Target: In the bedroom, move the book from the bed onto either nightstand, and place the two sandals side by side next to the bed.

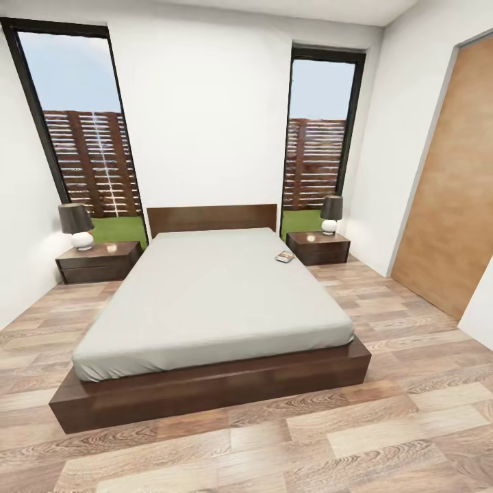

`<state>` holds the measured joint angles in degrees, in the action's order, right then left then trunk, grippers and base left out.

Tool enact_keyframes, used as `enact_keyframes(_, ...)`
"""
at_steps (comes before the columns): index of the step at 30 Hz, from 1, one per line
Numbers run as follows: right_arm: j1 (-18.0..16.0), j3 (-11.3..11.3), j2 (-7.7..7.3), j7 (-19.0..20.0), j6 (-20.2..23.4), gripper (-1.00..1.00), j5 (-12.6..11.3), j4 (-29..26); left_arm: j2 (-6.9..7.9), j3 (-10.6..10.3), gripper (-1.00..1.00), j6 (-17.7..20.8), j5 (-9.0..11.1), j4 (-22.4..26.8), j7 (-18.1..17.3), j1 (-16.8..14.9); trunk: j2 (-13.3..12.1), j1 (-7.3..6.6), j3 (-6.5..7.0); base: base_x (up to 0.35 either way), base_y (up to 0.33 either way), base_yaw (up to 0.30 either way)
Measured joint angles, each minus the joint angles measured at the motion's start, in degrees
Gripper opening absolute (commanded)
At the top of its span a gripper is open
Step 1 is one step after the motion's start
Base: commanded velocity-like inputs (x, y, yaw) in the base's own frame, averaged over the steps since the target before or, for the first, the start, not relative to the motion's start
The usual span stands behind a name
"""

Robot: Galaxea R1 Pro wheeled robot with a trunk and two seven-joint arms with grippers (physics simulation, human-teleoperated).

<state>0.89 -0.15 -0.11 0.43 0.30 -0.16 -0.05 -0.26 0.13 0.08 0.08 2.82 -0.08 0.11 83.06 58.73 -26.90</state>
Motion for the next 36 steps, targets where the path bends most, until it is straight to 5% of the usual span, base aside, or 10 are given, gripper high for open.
enact_keyframes(36,-0.01,-0.01,-0.02,0.02,-0.21,1.00,0.09,-0.01,0.00,0.04,1.00,-0.07,0.00,0.16,0.00,0.01,0.00,0.00,0.00,0.000,0.000,0.264)
